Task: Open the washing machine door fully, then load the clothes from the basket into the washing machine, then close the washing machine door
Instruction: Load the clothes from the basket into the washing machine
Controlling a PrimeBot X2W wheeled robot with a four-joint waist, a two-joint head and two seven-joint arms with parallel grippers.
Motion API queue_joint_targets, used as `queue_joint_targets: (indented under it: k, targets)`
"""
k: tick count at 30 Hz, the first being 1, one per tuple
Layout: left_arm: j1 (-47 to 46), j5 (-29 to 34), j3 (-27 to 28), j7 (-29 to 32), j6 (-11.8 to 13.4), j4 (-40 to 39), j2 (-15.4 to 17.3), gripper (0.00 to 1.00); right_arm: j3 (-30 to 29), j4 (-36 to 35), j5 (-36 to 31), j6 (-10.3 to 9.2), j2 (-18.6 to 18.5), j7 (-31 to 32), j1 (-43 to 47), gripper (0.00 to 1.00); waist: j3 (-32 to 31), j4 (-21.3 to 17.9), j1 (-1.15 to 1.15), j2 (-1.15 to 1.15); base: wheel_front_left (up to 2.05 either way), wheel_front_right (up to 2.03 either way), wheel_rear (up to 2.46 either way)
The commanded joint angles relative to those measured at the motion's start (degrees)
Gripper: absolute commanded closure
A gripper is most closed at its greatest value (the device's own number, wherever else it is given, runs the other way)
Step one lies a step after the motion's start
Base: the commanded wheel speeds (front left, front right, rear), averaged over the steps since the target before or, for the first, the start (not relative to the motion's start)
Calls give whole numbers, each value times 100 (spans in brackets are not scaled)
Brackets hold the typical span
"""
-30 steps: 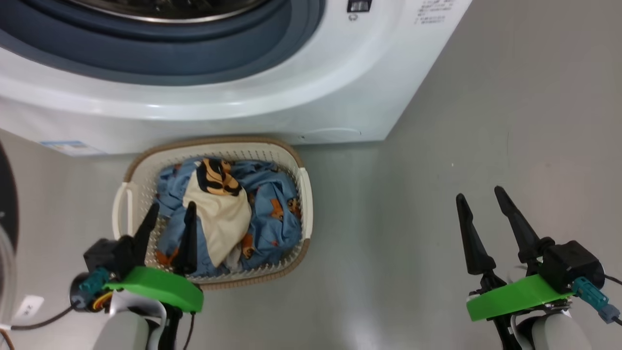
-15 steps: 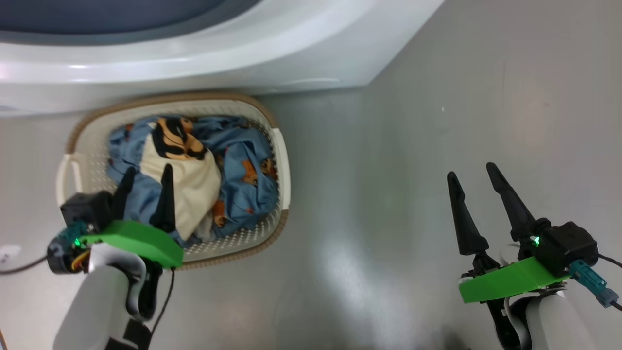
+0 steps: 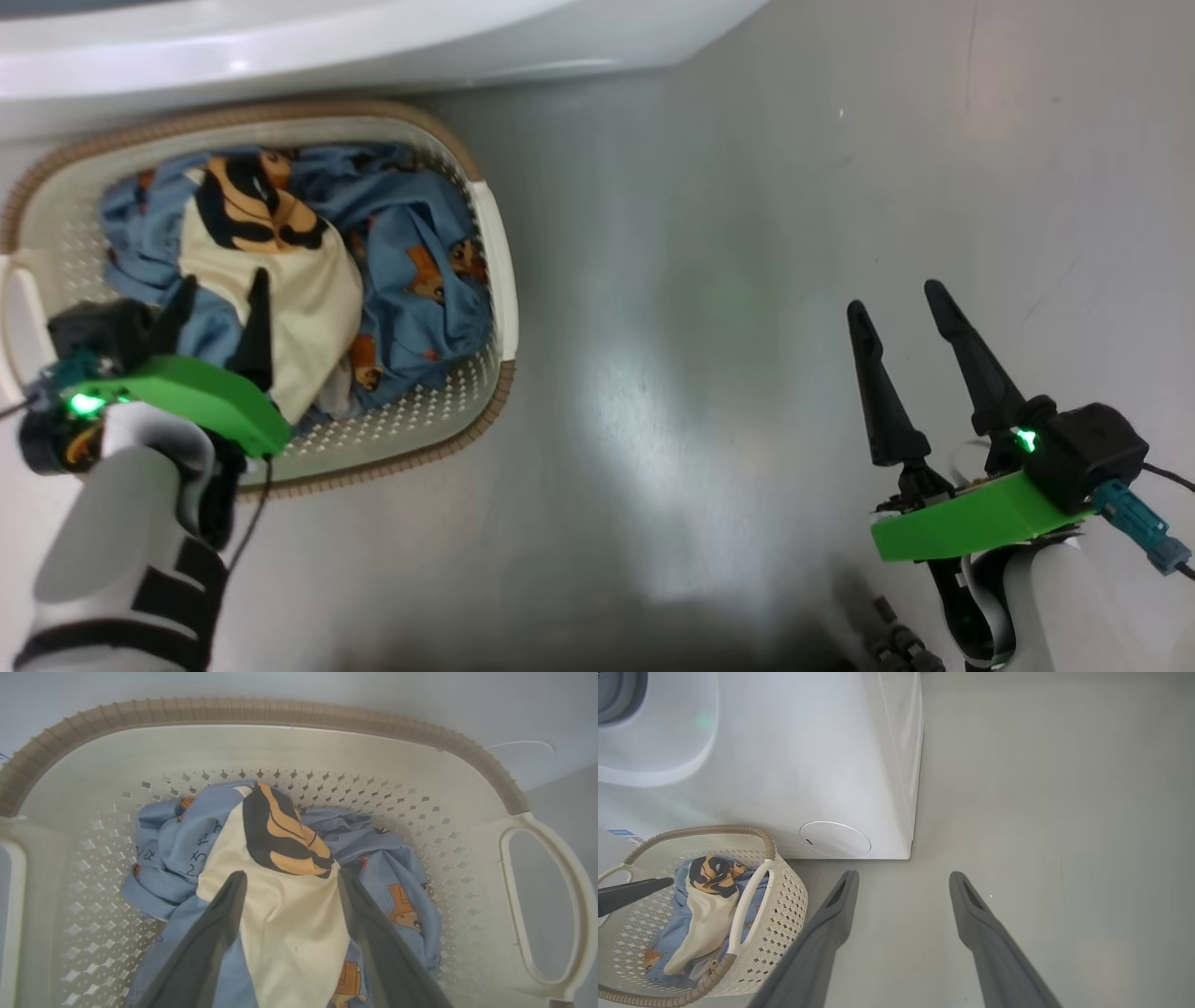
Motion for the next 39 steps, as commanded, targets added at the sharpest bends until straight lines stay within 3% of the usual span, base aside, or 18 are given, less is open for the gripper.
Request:
queue_joint_targets:
  k: [1,23,39]
  targets:
    - [-15,38,139,-36,-15,54,271,0,170,-125,18,16,-2,-68,97,0,218,-69,0,0,0,0,0]
    - [-1267,282,24,-36,87,1826,678,0,324,-234,155,16,-2,-68,33,0,885,-235,0,0,0,0,0]
    - [-1883,473,-290,17,271,2193,679,0,486,-221,399,16,-1,-68,-5,0,1131,-442,0,0,0,0,0]
